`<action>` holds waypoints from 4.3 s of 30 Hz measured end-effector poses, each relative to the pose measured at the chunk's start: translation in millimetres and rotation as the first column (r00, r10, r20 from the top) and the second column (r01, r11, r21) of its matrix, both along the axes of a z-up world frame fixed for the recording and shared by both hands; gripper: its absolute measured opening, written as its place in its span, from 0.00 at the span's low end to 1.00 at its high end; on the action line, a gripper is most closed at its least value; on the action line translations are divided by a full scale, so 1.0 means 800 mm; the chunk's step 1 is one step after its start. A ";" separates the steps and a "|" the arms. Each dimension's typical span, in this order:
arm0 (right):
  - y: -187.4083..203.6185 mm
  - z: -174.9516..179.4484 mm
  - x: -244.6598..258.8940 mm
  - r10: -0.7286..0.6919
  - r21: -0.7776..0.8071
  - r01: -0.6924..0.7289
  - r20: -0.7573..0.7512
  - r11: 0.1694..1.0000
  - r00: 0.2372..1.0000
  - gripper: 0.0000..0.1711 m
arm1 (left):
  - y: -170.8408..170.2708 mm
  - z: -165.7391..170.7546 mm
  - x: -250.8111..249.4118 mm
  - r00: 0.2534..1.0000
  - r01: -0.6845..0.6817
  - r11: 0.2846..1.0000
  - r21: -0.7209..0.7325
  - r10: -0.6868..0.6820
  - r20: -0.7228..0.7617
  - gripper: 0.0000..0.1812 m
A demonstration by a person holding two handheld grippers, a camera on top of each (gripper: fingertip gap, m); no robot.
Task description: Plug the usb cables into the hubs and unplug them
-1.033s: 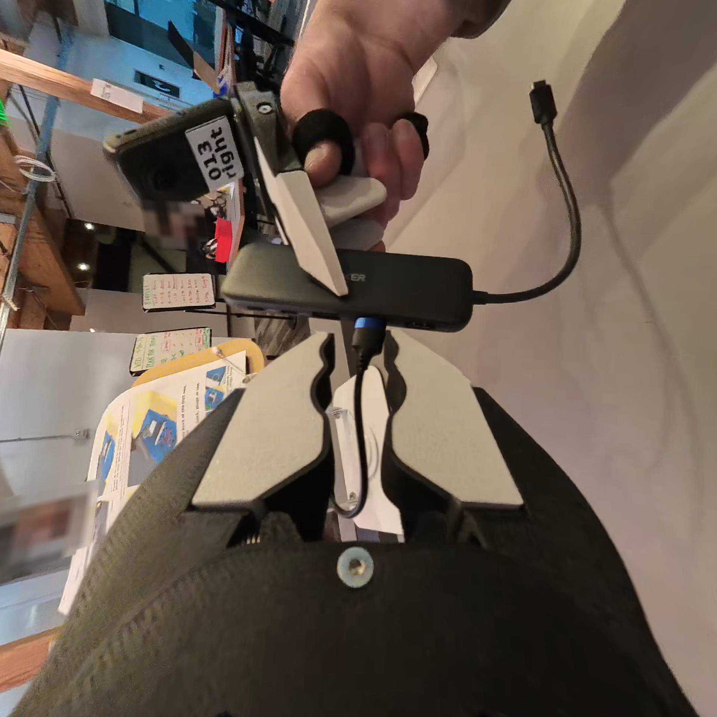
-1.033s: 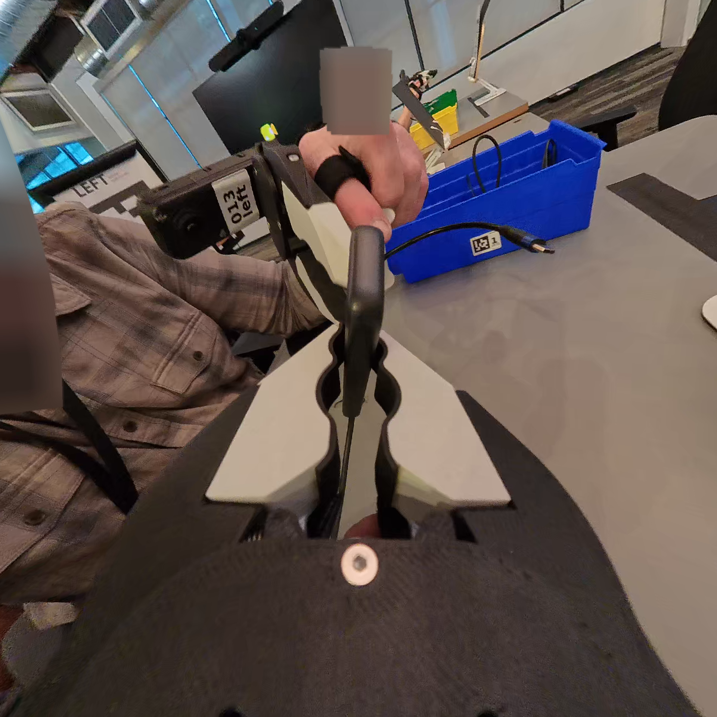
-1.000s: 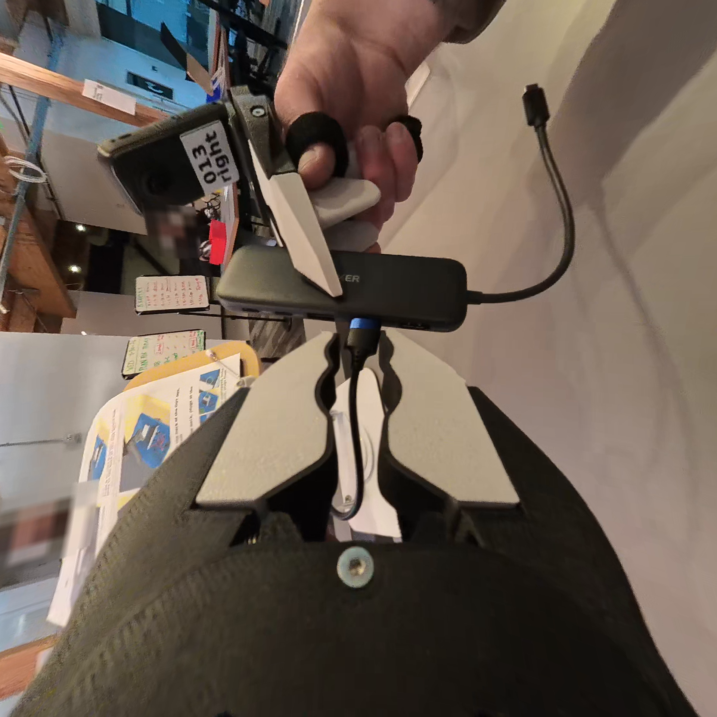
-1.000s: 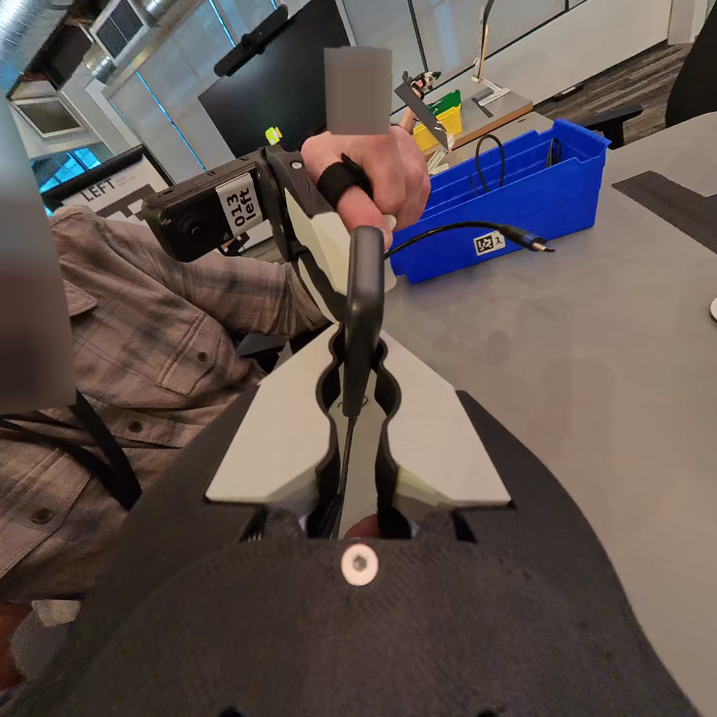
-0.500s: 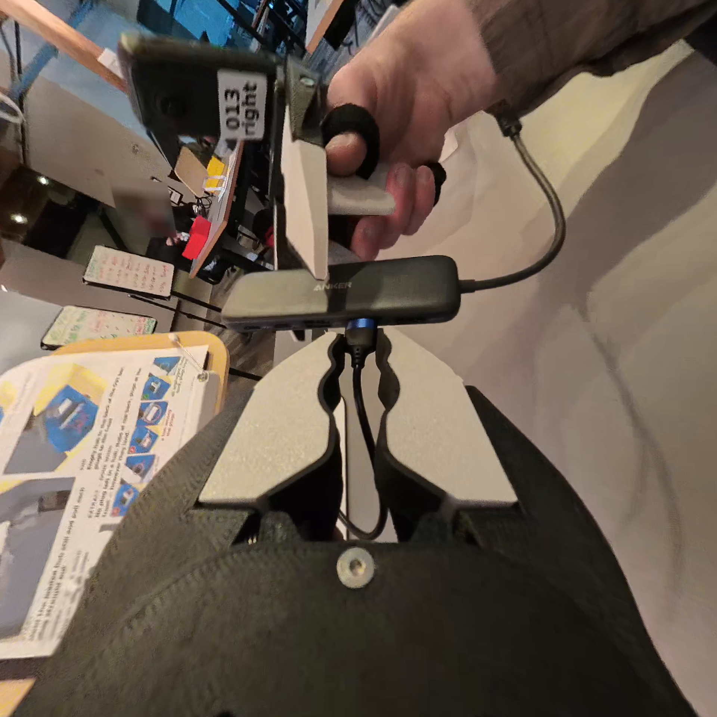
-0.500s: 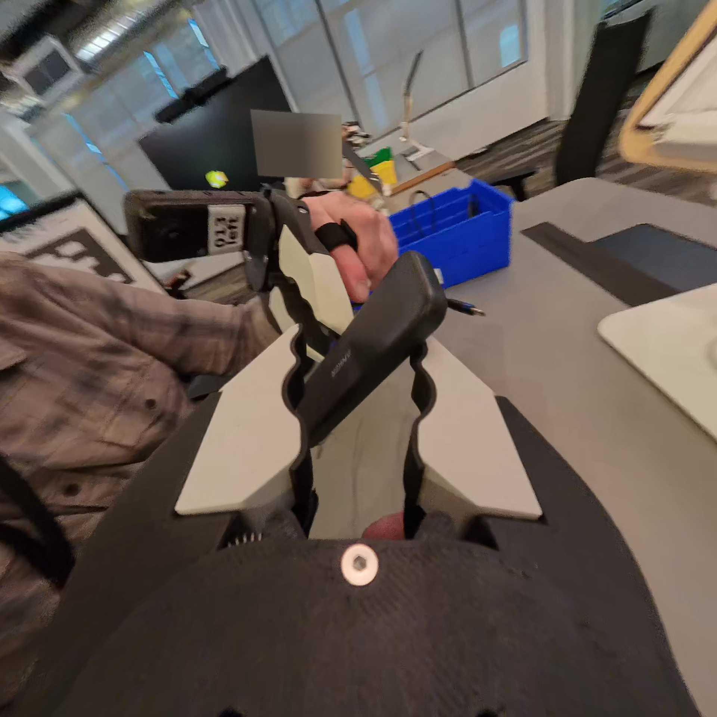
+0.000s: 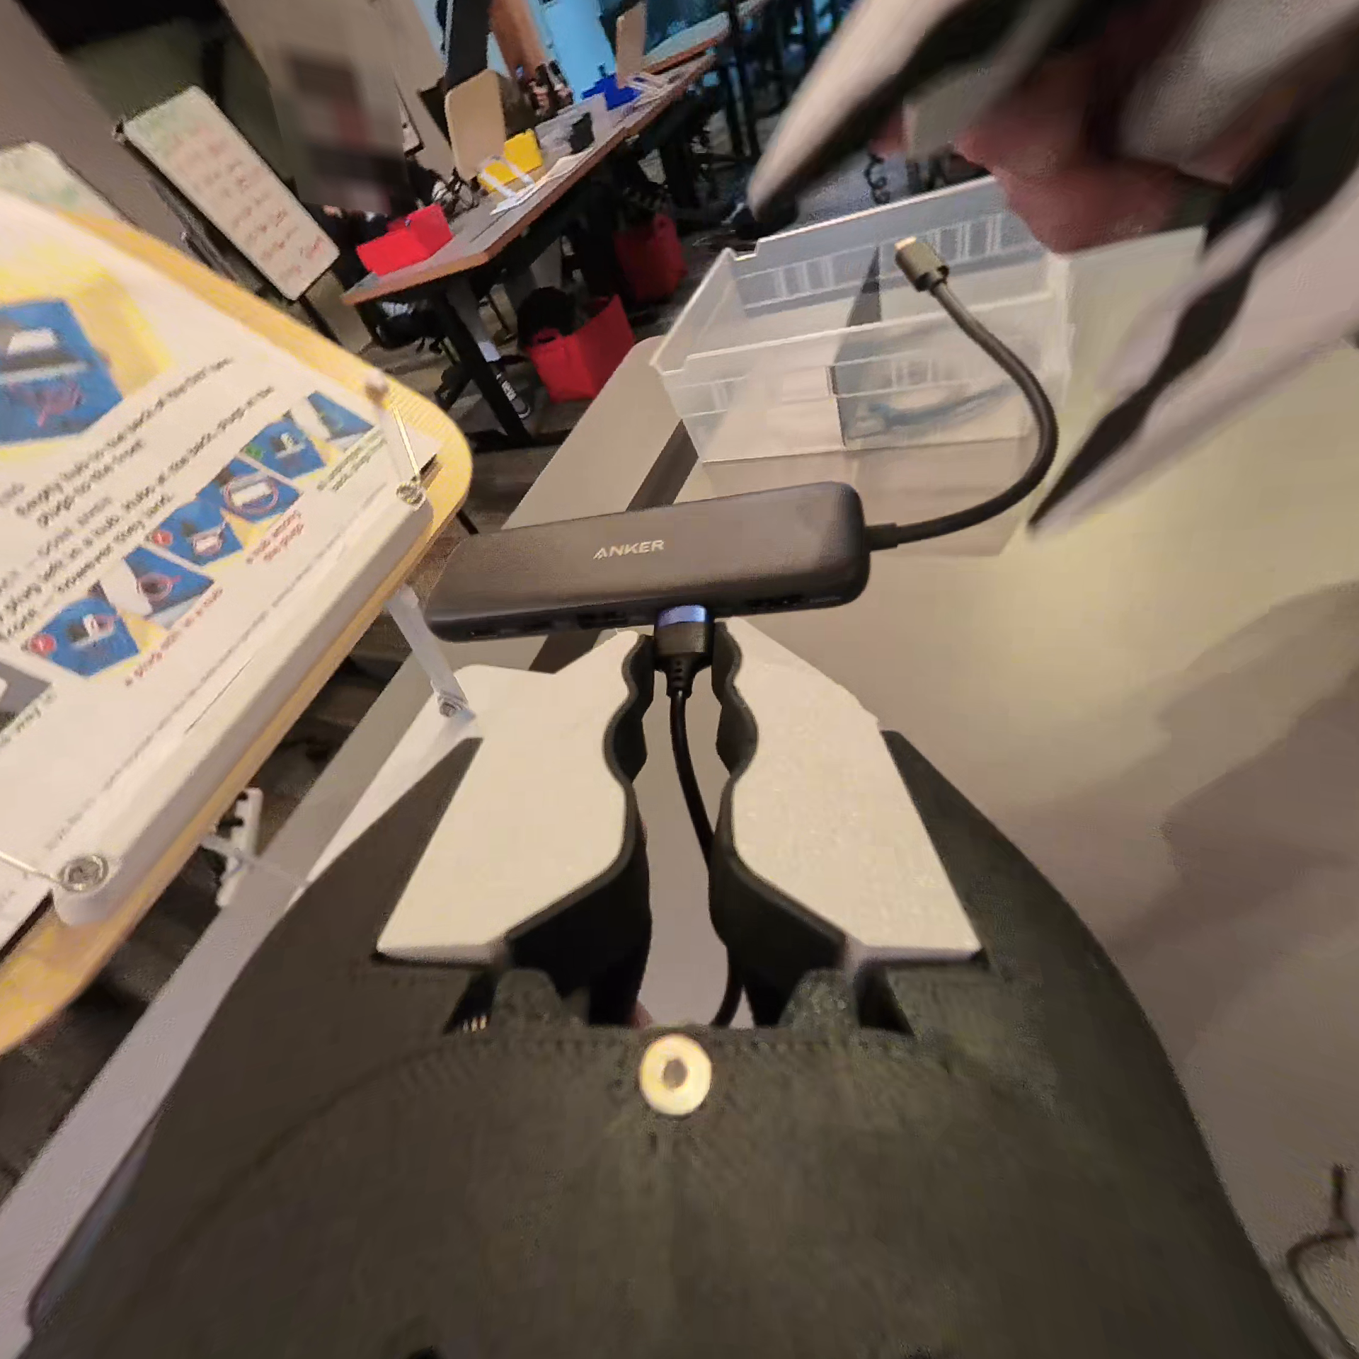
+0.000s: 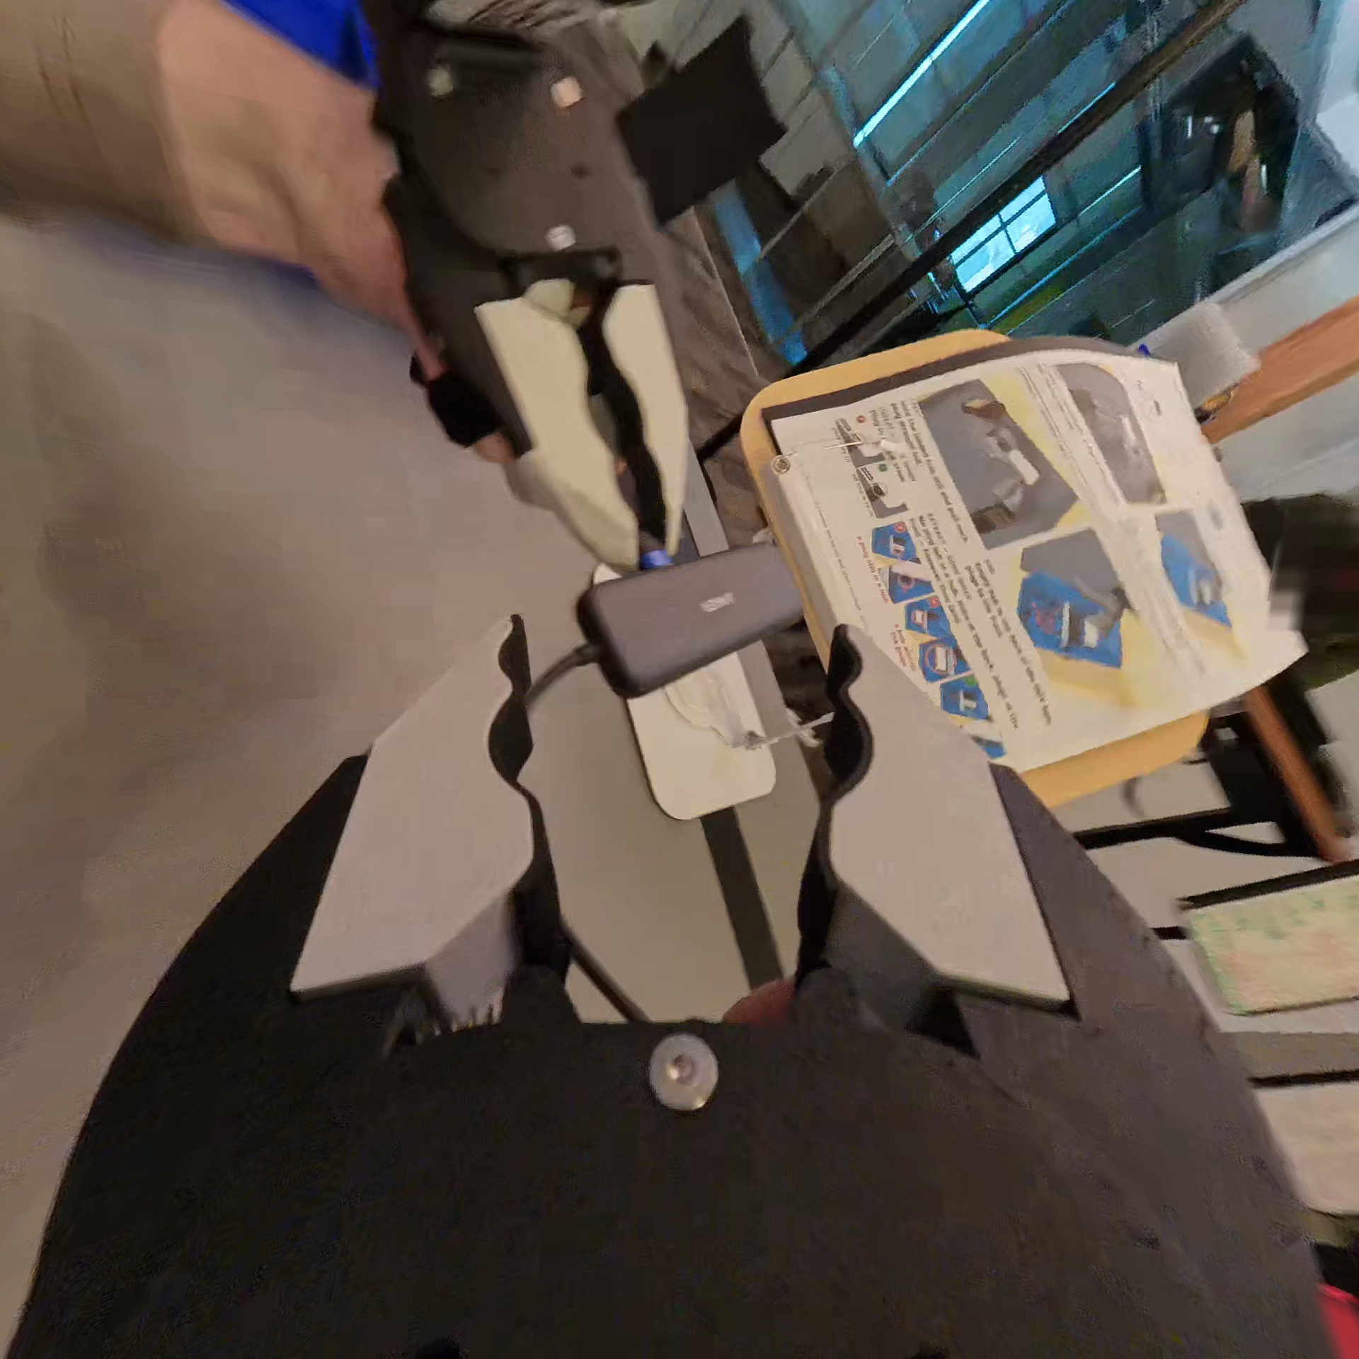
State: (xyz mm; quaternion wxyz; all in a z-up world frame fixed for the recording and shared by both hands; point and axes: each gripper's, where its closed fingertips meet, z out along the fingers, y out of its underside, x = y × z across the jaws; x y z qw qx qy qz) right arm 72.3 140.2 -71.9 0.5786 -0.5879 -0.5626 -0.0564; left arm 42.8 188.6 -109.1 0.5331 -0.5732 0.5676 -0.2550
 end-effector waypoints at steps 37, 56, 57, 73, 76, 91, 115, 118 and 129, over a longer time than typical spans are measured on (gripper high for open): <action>0.058 -0.035 0.003 -0.244 0.434 0.160 0.145 0.886 0.959 0.05 | -0.029 0.028 0.013 0.984 0.130 0.981 -0.144 -0.109 0.143 0.31; 0.068 -0.029 0.013 -0.294 0.454 0.225 0.087 0.862 0.952 0.05 | -0.012 0.027 0.033 0.951 0.021 0.977 -0.214 0.046 0.307 0.11; 0.069 -0.030 0.013 -0.300 0.459 0.225 0.095 0.859 0.949 0.05 | -0.012 0.026 0.033 0.953 0.019 0.976 -0.219 0.049 0.299 0.10; 0.070 -0.022 0.009 -0.315 0.526 0.207 0.123 0.825 0.941 0.11 | -0.008 0.027 0.034 0.939 -0.030 0.970 -0.241 0.109 0.325 0.08; 0.069 -0.022 0.007 -0.312 0.528 0.194 0.144 0.827 0.939 0.12 | -0.011 0.027 0.035 0.943 -0.022 0.970 -0.243 0.101 0.318 0.08; 0.081 -0.040 0.017 -0.357 0.456 0.225 0.227 0.861 0.906 0.07 | -0.021 0.011 0.051 0.957 -0.058 0.982 -0.179 0.105 0.269 0.08; 0.085 -0.040 0.022 -0.371 0.447 0.254 0.196 0.858 0.908 0.05 | -0.020 0.014 0.055 0.946 -0.096 0.984 -0.153 0.138 0.295 0.08; 0.085 -0.039 0.022 -0.359 0.438 0.254 0.175 0.862 0.917 0.05 | -0.019 0.015 0.055 0.939 -0.119 0.980 -0.159 0.163 0.304 0.09; 0.091 -0.046 0.025 -0.373 0.448 0.258 0.188 0.856 0.909 0.07 | -0.023 0.009 0.059 0.940 -0.143 0.975 -0.168 0.187 0.286 0.08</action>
